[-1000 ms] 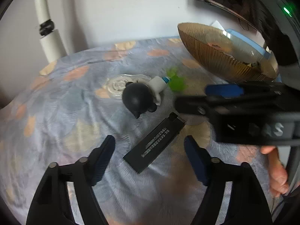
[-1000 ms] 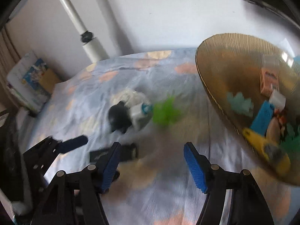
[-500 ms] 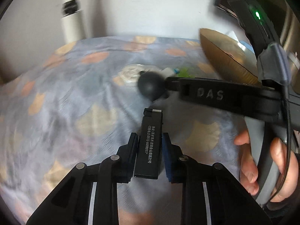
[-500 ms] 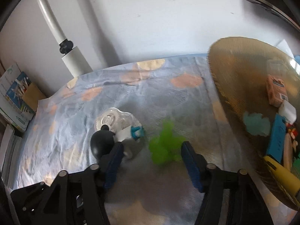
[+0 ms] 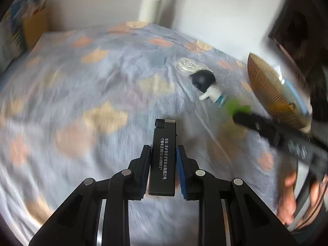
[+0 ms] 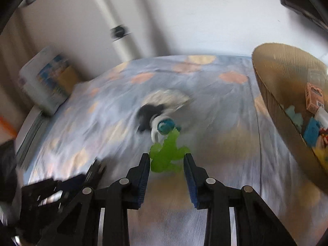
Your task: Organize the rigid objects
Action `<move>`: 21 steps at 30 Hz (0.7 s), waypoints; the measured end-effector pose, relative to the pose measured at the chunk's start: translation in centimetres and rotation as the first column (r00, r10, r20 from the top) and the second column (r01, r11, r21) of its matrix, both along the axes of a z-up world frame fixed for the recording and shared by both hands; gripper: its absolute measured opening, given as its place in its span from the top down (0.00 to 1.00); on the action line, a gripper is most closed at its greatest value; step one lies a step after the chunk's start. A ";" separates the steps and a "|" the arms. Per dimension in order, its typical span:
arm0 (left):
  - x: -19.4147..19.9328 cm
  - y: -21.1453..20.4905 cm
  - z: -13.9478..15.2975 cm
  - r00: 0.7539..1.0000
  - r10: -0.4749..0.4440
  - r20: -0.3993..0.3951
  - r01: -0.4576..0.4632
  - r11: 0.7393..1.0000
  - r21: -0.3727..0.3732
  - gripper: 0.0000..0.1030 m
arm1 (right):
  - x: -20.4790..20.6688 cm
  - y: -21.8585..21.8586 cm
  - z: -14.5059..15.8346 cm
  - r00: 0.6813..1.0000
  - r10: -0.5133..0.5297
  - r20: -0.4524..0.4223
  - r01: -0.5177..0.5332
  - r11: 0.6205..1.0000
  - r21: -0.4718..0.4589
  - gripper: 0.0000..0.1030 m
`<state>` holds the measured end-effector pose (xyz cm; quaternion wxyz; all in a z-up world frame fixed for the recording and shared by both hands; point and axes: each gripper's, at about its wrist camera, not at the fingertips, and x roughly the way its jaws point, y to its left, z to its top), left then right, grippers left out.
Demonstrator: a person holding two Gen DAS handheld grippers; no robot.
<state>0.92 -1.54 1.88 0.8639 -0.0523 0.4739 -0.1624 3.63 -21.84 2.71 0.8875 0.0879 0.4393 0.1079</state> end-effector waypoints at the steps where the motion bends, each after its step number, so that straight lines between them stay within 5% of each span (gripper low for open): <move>1: -0.7 0.2 0.0 1.000 0.020 0.001 -0.020 1.000 -0.010 0.79 | -1.4 0.3 0.3 0.999 0.048 0.000 -0.048 0.999 -0.002 0.69; 6: -3.2 0.1 -0.2 0.996 0.083 0.010 -0.083 0.996 -0.033 0.79 | -7.3 1.4 0.4 0.973 0.232 -0.012 -0.232 0.969 -0.084 0.69; 8: -3.9 -0.2 -0.4 0.998 0.070 -0.002 -0.070 0.996 -0.055 0.78 | -9.7 1.2 -0.1 0.970 0.245 -0.009 -0.243 0.959 -0.144 0.69; 11: -4.9 -0.8 -0.2 0.998 0.055 -0.007 -0.055 0.997 -0.058 0.64 | -12.0 0.2 -0.4 0.966 0.258 -0.013 -0.257 0.958 -0.129 0.69; 15: -5.8 -1.4 0.0 0.999 0.007 -0.032 -0.010 0.996 -0.083 0.61 | -13.3 -1.6 -0.2 0.972 0.233 -0.029 -0.235 0.964 -0.126 0.67; 18: -6.0 -1.2 0.1 0.999 0.027 -0.030 -0.029 0.997 -0.075 0.60 | -13.0 -2.1 0.5 0.979 0.200 -0.037 -0.204 0.970 -0.133 0.42; 21: -5.6 -0.7 0.0 0.997 0.069 -0.014 -0.070 0.997 -0.045 0.59 | -12.4 -1.6 1.6 0.977 0.211 -0.016 -0.211 0.966 -0.147 0.38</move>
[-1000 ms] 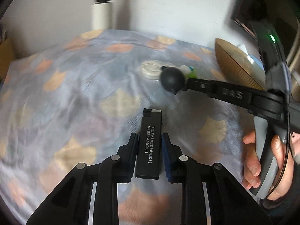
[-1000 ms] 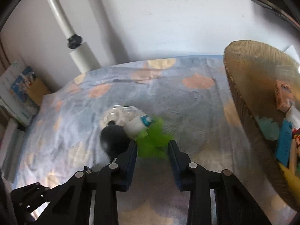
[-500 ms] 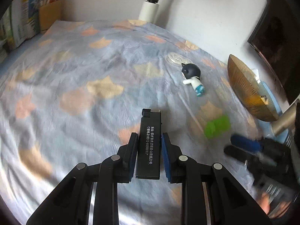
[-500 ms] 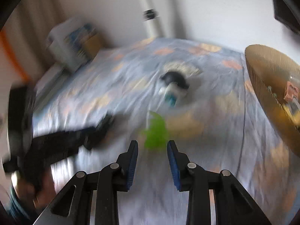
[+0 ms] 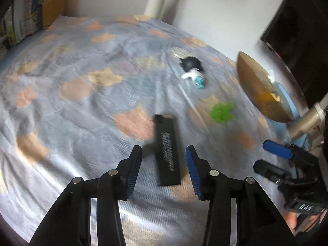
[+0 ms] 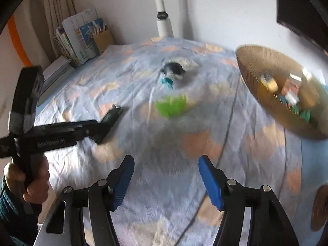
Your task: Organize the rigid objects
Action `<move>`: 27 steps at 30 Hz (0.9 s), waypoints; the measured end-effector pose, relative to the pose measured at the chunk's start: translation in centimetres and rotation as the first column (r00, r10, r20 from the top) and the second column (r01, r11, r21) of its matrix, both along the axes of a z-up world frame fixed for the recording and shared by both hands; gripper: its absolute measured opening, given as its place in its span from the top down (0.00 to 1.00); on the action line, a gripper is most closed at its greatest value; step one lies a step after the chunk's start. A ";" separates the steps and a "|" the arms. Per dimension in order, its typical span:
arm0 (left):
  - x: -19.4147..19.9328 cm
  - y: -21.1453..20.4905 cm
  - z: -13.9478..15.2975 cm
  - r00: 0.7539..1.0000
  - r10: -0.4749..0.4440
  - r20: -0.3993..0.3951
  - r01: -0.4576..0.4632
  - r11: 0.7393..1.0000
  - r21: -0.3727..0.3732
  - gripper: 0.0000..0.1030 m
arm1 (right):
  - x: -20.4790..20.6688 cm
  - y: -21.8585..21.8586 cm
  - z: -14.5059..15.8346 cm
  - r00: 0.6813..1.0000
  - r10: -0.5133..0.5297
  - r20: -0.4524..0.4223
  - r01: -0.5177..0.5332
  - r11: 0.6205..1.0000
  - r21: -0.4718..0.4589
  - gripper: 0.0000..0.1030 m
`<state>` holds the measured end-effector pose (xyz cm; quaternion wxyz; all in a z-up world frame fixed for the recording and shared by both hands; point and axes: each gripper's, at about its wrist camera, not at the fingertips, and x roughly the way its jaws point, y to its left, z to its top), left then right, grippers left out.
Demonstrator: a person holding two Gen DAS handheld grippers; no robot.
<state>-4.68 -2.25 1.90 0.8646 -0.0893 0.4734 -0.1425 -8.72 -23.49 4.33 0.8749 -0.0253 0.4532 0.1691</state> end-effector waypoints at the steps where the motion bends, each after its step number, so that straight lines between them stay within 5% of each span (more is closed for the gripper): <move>1: 0.2 0.1 -0.1 1.000 0.007 0.005 -0.007 1.000 0.001 0.59 | 0.5 0.2 0.1 1.000 0.006 -0.005 -0.006 1.000 0.000 0.38; 10: 0.6 -2.3 -0.4 0.997 -0.008 0.082 -0.003 0.992 0.129 0.55 | 8.2 2.8 -1.8 0.998 0.028 -0.053 -0.029 1.000 -0.011 0.38; 11: 0.6 -2.6 -0.4 0.996 -0.015 0.087 0.002 0.989 0.149 0.56 | 8.6 2.9 -2.1 0.998 0.027 -0.059 -0.027 1.000 -0.008 0.38; 12: 0.6 -2.8 -0.4 0.996 -0.020 0.091 0.005 0.987 0.162 0.68 | 8.8 3.0 -2.3 0.998 0.027 -0.059 -0.027 1.000 0.001 0.40; 14: 0.4 -3.2 -0.3 0.995 -0.030 0.096 0.012 0.983 0.181 0.79 | 8.9 3.2 -2.6 0.999 0.025 -0.038 -0.025 1.000 -0.012 0.67; 23: 0.2 -0.3 0.2 0.994 0.078 0.076 -0.075 0.996 -0.038 0.79 | 4.1 2.0 -1.2 0.997 0.068 0.027 -0.067 0.997 -0.042 0.70; 27: 0.1 -0.9 -0.2 0.995 0.079 0.060 -0.077 0.997 -0.025 0.79 | 0.7 -0.1 -0.9 0.998 0.065 0.020 -0.063 0.996 -0.059 0.70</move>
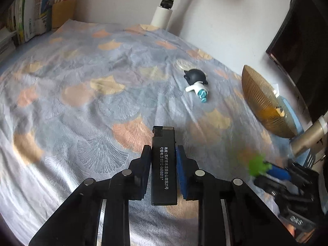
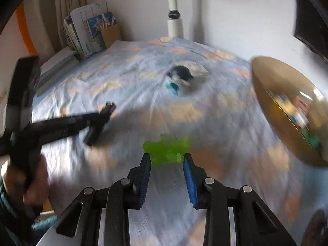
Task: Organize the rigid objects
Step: 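Carry green toy and battery pack over the golden bowl and open both tools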
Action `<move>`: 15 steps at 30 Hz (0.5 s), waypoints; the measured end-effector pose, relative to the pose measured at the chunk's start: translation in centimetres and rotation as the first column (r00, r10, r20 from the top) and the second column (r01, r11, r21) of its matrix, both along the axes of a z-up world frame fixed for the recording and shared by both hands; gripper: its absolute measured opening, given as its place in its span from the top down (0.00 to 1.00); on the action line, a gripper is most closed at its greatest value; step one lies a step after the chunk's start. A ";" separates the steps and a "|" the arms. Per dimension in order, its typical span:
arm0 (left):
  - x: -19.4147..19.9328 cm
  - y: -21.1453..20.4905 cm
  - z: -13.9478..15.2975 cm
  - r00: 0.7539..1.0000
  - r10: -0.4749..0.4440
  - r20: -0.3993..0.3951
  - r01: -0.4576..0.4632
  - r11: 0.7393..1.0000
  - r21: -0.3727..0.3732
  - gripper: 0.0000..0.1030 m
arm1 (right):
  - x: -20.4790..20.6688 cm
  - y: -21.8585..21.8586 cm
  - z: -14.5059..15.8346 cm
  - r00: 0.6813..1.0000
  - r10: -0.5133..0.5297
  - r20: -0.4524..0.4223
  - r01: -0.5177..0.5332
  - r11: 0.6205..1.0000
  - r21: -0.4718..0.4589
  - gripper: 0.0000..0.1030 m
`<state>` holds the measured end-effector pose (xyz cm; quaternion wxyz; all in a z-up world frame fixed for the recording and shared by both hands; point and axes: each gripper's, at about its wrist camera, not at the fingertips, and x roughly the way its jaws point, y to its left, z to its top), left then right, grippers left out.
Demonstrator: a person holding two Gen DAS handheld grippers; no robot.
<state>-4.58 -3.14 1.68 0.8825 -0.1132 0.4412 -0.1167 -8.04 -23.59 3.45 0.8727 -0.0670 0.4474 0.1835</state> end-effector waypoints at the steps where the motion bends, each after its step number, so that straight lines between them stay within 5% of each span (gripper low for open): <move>1: 0.0 -0.2 0.1 1.000 0.005 0.007 -0.005 1.000 0.016 0.79 | -0.9 -0.7 0.0 1.000 -0.004 -0.003 0.004 1.000 -0.004 0.70; 12: 0.2 -0.2 -0.3 1.000 0.008 0.008 -0.009 0.998 0.060 0.79 | -3.7 -3.6 -1.7 0.997 -0.051 -0.052 0.053 0.998 0.023 0.67; 15: 0.1 -0.5 -0.3 1.000 0.006 0.015 -0.007 0.996 0.091 0.79 | -3.6 -3.4 -1.5 0.997 -0.055 -0.057 0.057 0.998 0.025 0.47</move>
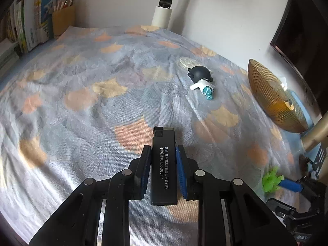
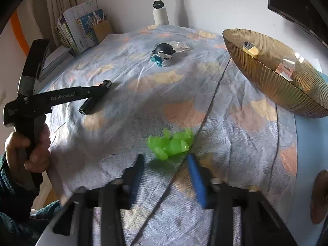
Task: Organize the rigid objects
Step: 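Carry green toy and battery pack over the golden bowl and open both tools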
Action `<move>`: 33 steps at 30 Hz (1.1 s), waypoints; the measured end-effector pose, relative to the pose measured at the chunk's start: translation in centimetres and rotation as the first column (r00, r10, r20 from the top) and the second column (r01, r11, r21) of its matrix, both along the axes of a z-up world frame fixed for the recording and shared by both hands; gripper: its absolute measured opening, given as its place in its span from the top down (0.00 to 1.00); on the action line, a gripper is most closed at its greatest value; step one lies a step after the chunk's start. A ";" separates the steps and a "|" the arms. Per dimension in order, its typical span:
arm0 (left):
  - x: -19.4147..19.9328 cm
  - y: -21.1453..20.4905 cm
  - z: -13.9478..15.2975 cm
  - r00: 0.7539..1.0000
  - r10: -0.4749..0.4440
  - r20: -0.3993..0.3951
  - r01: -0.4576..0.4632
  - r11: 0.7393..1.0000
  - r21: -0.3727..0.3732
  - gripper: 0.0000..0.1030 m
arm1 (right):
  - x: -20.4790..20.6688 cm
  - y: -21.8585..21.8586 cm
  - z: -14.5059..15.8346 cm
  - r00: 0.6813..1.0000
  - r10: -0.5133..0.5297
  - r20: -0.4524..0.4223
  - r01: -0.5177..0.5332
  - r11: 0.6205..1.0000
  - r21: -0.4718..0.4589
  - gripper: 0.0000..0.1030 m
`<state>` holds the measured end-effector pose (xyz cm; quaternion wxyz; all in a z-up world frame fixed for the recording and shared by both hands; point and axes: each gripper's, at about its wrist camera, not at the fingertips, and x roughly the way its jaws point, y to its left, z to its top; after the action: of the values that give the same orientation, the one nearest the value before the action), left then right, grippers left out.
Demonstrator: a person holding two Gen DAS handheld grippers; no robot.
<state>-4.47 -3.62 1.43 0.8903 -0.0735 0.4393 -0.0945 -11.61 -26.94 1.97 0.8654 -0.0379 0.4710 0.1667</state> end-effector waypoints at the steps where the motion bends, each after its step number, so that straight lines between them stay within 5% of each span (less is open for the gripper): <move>1: 0.0 -0.1 0.0 1.000 0.000 0.001 0.000 1.000 0.004 0.79 | -0.1 0.2 0.2 1.000 0.000 0.009 0.000 1.000 -0.001 0.46; 7: 0.0 -0.1 0.0 1.000 -0.002 0.000 0.002 1.000 -0.002 0.79 | 1.4 1.4 -0.3 0.999 -0.042 0.011 0.043 0.999 -0.034 0.45; 8: 0.0 0.0 0.0 1.000 -0.004 -0.002 0.004 1.000 -0.009 0.79 | 1.5 1.5 -0.5 0.999 -0.046 0.017 0.047 0.998 -0.044 0.53; 12: -0.3 -0.4 0.5 1.000 -0.020 0.020 0.021 1.000 -0.017 0.79 | 0.8 1.7 -0.2 0.998 -0.026 0.059 0.032 0.995 -0.096 0.55; 20: 0.3 -3.8 6.4 0.984 -0.109 0.138 0.118 0.991 -0.056 0.79 | -0.1 -2.2 4.7 0.979 -0.099 0.179 0.115 0.990 -0.080 0.55; 27: 4.4 -12.0 13.3 0.941 -0.239 0.242 0.274 0.953 -0.126 0.79 | 1.7 -8.1 12.8 0.892 -0.273 0.361 0.317 0.946 -0.069 0.55; 33: 6.8 -19.1 12.9 0.914 -0.332 0.233 0.367 0.922 -0.124 0.79 | 5.1 -12.5 14.9 0.835 -0.413 0.363 0.449 0.893 -0.016 0.55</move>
<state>2.32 -22.75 14.35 0.8906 -0.0567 0.3408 -0.2958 -6.54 -39.45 16.84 0.9473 -0.0033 0.3136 -0.0660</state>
